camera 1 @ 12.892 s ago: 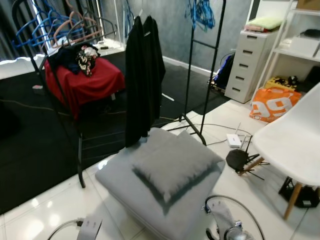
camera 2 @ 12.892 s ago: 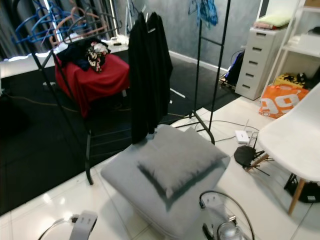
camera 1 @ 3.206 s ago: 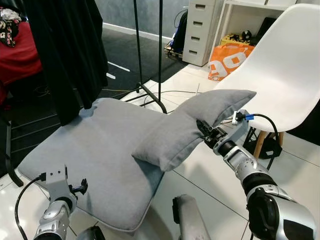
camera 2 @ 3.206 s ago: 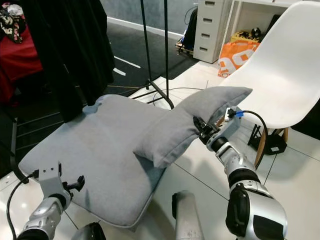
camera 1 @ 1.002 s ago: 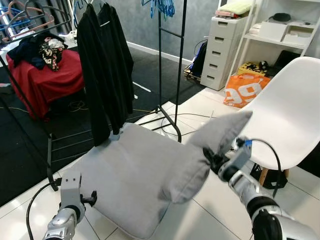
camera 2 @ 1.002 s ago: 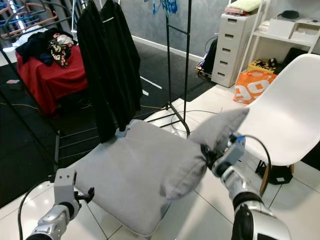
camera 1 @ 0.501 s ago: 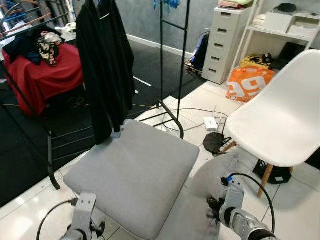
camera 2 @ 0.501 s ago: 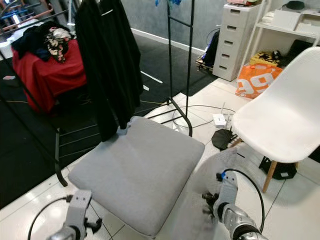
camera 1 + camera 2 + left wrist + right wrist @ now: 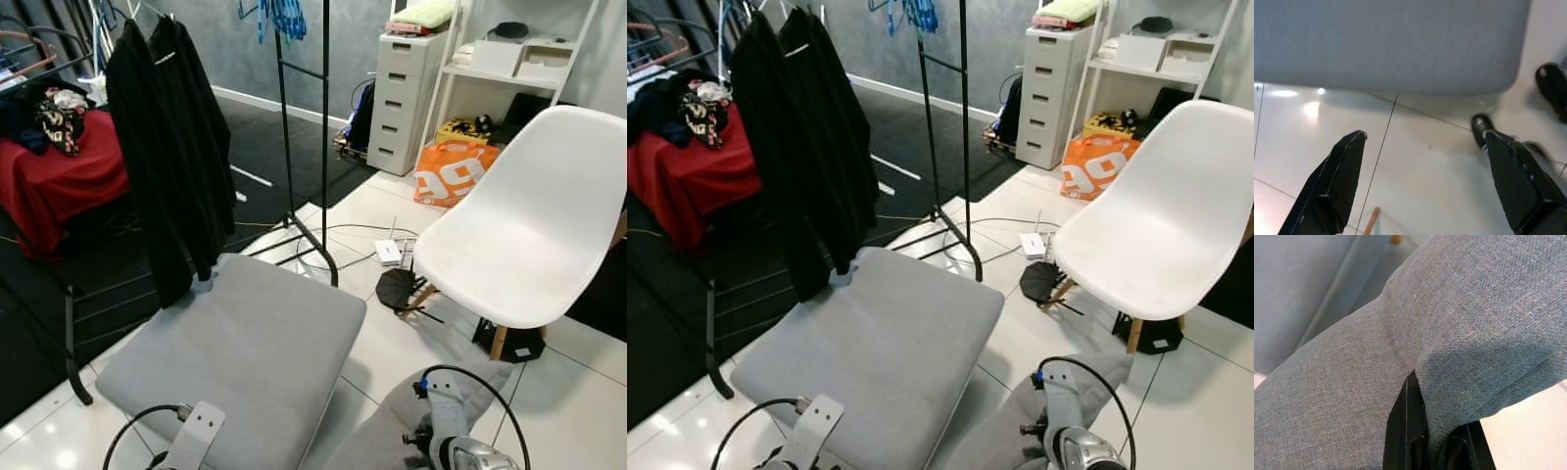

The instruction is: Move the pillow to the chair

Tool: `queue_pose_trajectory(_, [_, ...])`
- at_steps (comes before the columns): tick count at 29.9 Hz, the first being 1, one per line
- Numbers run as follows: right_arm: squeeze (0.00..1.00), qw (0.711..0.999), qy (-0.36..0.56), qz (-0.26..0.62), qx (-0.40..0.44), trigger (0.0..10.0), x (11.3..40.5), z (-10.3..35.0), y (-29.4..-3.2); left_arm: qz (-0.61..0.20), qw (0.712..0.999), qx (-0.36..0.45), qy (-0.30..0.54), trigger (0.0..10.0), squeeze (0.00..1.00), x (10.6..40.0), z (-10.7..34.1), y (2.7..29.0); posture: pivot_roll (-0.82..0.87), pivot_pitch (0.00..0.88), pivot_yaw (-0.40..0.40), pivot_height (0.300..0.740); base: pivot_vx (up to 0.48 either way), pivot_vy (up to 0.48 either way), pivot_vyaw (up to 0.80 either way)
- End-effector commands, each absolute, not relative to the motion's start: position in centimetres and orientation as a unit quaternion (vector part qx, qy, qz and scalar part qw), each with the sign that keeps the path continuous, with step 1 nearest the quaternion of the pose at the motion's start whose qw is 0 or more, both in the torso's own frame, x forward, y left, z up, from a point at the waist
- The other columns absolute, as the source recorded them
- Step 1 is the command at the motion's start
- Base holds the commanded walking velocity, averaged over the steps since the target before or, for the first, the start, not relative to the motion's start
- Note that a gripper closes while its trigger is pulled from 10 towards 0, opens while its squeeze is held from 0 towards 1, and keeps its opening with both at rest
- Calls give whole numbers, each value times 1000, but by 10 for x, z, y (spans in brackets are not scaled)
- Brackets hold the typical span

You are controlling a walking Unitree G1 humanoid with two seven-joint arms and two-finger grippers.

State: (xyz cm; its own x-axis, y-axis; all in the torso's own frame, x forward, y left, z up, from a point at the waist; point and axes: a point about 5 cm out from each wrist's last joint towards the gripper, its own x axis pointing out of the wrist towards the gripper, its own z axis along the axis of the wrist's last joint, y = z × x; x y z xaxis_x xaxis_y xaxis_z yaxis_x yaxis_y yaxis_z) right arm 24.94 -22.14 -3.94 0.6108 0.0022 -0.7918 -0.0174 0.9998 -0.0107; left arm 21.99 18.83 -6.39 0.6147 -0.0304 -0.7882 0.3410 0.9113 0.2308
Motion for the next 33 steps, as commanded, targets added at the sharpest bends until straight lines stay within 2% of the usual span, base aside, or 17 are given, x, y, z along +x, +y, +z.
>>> queue_pose_trajectory(1, [0,915,404,-5,-6,10000,263,-29,-222,-106,872,190,440,10000,0,213,-68,190,-192,19,29,740,0,-368,0])
queue_pose_trajectory(3, [0,938,335,-50,72,10000,283,-9,-229,-107,871,190,439,10000,0,213,-68,190,-191,17,33,740,0,-366,0])
queue_pose_trajectory(5, [0,947,283,-85,124,10000,296,7,-238,-107,872,188,439,10000,0,213,-68,190,-191,17,33,740,0,-368,0])
queue_pose_trajectory(6, [0,947,283,-85,124,10000,296,7,-238,-107,872,188,439,10000,0,213,-68,190,-191,17,33,740,0,-368,0])
queue_pose_trajectory(7, [0,954,241,-102,149,10000,306,24,-252,-106,872,186,439,10000,0,212,-68,191,-203,16,40,740,0,-371,0])
queue_pose_trajectory(9, [0,958,210,-109,162,10000,314,37,-260,-106,872,186,440,10000,0,212,-68,191,-208,15,42,740,0,-371,-359])
queue_pose_trajectory(14, [0,967,151,-103,177,10000,335,70,-269,-107,872,185,440,10000,0,212,-68,191,-209,15,39,740,0,-371,-726])
queue_pose_trajectory(17, [0,972,135,-92,171,10000,343,81,-266,-104,874,183,437,10000,0,213,-68,191,-205,18,36,740,0,-368,-738])
queue_pose_trajectory(26, [0,977,128,-45,166,10000,353,86,-242,-102,876,180,436,10000,0,213,-68,191,-203,29,38,740,0,-430,0])
queue_pose_trajectory(33, [0,976,134,-31,167,10000,353,82,-234,-100,877,177,436,10000,0,213,-68,191,-201,37,33,740,0,-480,0])
